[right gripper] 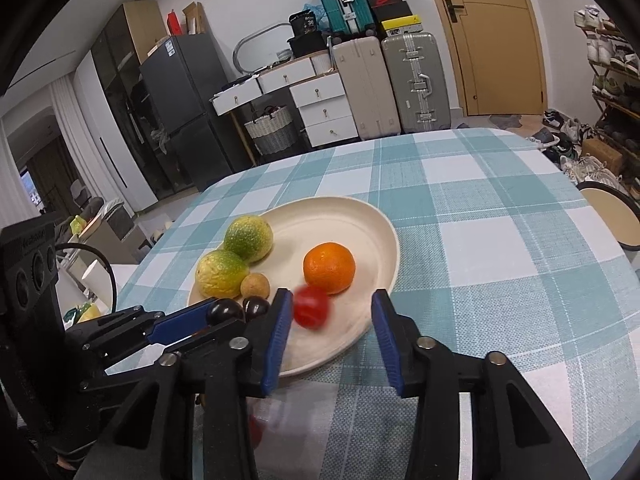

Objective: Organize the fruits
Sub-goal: 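Carry the plum and tomato onto the plate and open both grippers, then withdraw both tools from the plate toward the last two fruits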

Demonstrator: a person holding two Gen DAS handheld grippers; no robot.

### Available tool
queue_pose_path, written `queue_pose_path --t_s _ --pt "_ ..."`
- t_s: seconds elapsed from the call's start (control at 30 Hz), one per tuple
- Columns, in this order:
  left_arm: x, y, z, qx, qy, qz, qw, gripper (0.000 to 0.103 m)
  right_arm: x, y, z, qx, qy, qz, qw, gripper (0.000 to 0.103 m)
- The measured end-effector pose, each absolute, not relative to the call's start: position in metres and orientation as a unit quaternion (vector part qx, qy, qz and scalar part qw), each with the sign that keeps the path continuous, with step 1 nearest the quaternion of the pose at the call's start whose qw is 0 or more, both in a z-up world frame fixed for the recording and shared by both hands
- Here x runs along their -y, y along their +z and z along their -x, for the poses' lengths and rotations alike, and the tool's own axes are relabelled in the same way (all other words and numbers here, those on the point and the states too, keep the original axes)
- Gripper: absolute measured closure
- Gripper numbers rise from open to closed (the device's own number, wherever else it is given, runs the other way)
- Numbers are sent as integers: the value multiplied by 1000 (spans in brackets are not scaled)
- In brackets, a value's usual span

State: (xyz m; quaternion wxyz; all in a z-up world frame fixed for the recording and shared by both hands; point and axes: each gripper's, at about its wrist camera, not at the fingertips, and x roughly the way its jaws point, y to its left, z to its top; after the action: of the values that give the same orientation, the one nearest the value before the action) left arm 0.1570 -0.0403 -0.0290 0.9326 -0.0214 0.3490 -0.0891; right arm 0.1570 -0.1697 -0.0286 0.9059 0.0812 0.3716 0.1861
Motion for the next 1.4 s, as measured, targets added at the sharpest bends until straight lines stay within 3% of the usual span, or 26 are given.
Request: queue_pose_path --t_s 0.07,0.13,0.27,0.37,0.5,0.57,0.97,1.4 --pt "38 -27 -156 -353 -83 18 932 81 172 -25 -154 -370 187 -80 906 50" --pt "36 -24 -152 -349 -73 14 934 77 174 -20 -149 -368 183 -70 909 39" --pt "28 -15 -137 -337 -61 23 939 42 181 -11 -133 -350 179 -66 917 12" --pt "20 -11 -123 -331 -46 27 942 19 186 -5 -123 -348 174 -62 919 2" --pt "9 -5 -103 -329 -40 35 943 15 189 -4 -113 -355 176 -53 917 0" --pt "6 -2 -94 -326 -31 34 944 2 189 -4 -108 -357 175 -44 916 0" --pt "1 2 -51 -314 -21 24 949 1 178 -16 -85 -386 179 -19 905 0" --pt "4 -21 -59 -342 -20 24 939 1 158 -39 -77 -421 197 14 885 0"
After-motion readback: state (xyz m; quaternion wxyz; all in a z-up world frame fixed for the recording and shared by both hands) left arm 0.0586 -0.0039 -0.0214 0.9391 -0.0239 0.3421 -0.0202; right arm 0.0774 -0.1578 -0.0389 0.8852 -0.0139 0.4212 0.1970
